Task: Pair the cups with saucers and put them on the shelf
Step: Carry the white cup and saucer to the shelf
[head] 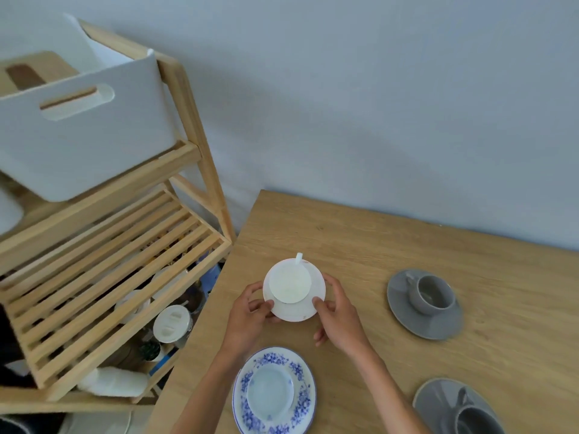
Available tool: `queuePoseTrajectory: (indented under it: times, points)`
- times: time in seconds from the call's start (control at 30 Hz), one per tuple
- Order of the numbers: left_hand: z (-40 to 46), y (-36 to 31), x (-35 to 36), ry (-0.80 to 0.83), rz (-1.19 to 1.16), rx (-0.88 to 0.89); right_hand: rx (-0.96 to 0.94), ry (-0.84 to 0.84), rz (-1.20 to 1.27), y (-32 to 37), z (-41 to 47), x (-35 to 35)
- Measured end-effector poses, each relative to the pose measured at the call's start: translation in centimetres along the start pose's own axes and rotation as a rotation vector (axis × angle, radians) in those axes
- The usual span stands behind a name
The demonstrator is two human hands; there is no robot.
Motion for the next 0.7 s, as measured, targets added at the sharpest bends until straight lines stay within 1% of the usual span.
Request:
queuePoseTrajectory:
  times: [0.17, 0.33, 0.53, 0.7]
  points:
    - [-2.1, -1.2, -2.3, -0.069, -0.100, 0.055, -0.050, 0.095, 0.057, 2.2, -0.1, 1.4]
    - [-3.9, -2.0, -5.8, -0.164, -0.162, 0.083, -0.120, 0.189, 0.041, 4.8, 0.0, 3.9]
    - [-5.5, -3.6, -10.3, -0.249, -0.195, 0.145, -0.197, 0.256, -0.029, 8.3, -0.1, 7.9]
    - [-6.2, -4.9, -15.0, -0.309, -0.299, 0.125, -0.221, 0.329, -0.107, 12.1, 0.3, 12.4]
Point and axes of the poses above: each hand's wrist, its own z-axis towards the middle knuckle, its own x-axis out of the palm, y = z × x, the point moved 4 cm from there along z, towards the middle knuckle, and after that the axes turned 12 degrees about -z, right-handed, at the moved point
